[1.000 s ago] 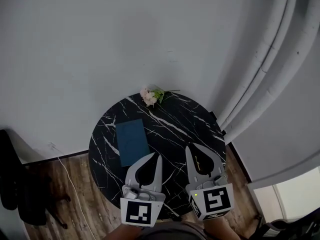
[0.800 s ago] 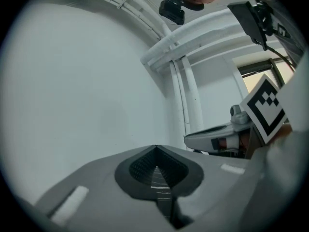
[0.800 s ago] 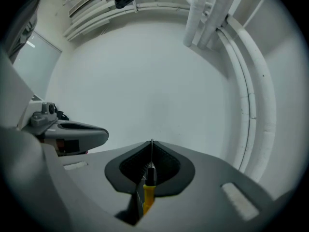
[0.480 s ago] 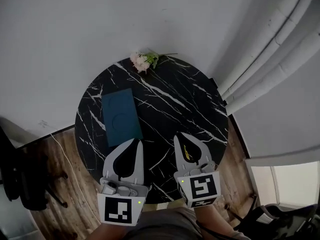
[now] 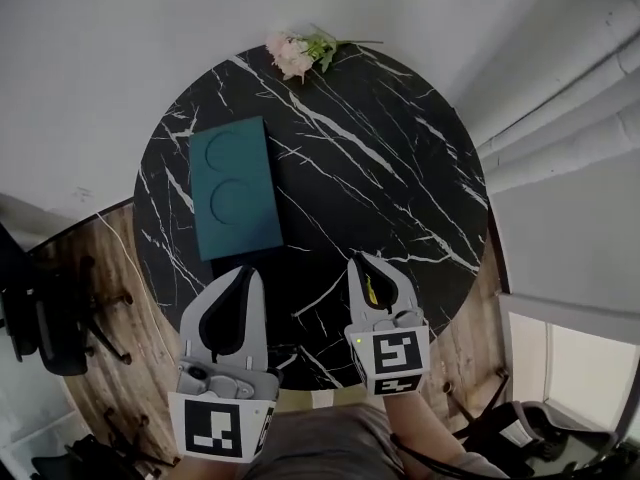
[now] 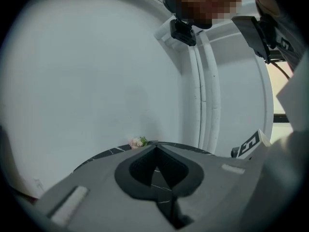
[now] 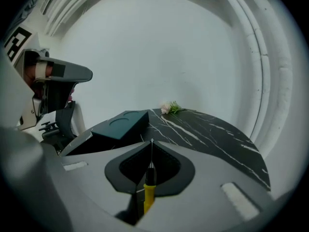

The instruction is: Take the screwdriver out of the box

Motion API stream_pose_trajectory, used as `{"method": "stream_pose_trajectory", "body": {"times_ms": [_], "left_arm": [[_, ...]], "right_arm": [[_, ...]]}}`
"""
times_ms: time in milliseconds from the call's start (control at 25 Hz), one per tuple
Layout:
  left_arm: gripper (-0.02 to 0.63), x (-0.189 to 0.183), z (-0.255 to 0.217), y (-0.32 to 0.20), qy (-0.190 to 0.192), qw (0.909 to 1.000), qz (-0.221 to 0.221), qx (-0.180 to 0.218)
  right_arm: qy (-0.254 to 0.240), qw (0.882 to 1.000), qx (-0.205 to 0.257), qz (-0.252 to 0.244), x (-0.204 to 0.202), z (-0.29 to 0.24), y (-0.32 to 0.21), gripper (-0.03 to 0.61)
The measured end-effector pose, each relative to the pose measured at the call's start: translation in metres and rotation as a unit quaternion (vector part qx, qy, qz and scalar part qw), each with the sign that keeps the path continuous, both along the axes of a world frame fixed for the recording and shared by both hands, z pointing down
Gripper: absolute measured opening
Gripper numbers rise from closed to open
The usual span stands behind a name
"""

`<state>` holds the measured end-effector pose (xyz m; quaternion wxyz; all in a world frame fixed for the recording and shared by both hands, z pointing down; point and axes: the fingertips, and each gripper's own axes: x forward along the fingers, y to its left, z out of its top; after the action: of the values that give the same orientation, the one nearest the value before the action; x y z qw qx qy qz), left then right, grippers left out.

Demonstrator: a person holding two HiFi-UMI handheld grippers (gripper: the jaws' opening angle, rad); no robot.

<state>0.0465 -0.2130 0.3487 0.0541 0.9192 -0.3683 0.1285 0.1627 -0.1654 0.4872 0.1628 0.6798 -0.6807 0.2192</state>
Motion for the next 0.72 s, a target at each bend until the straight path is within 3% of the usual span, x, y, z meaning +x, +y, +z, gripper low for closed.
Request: {"method": "stream_pose_trajectory", "body": {"times_ms": [280, 720], "left_arm": [[0.0, -0.007, 0.018, -0.006, -0.017, 0.9996, -0.02, -0.013], [0.0, -0.011, 0.016, -0.014, -0.027, 0.9989, -0.036, -0.015]], "right_arm": [[-0.013, 0.999, -0.042, -0.017, -0.008, 0.045, 0.002, 0.035], [-0.022, 0.994, -0.103, -0.027, -0.01, 0.076, -0.008, 0.04]]}}
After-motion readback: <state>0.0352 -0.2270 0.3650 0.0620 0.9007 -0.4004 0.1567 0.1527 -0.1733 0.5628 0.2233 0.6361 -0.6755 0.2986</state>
